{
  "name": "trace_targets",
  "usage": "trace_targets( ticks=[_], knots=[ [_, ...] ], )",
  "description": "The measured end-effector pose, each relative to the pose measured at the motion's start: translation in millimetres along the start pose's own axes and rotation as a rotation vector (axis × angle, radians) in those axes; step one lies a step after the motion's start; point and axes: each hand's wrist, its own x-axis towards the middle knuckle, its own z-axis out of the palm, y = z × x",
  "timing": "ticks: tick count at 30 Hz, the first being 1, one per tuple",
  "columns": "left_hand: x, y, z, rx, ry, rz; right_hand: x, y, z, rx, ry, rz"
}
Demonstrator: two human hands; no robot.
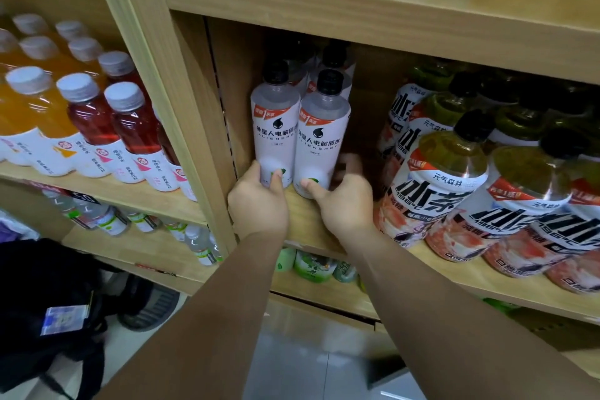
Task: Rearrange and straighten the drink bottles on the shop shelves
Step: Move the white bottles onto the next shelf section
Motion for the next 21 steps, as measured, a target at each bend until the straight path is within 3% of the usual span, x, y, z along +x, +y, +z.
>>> trace_targets(
  ticks=[7, 11, 21],
  knots=[
    [-17.9, -4.9, -26.2, -0.046, -0.205, 0.039, -20.4, -11.5, -14.4, 0.033, -0.083, 0.053],
    [-48.1, 2.4, -72.9, -0.16, -0.22, 0.025, -62.5, -38.9, -50.2, 0.14, -0.098, -0.062],
    [-53.8, 120.5, -184.7, -0.261, 0.059, 0.466, -108.1, -188.2, -185.0, 0.354, -0.034, -0.611]
  ],
)
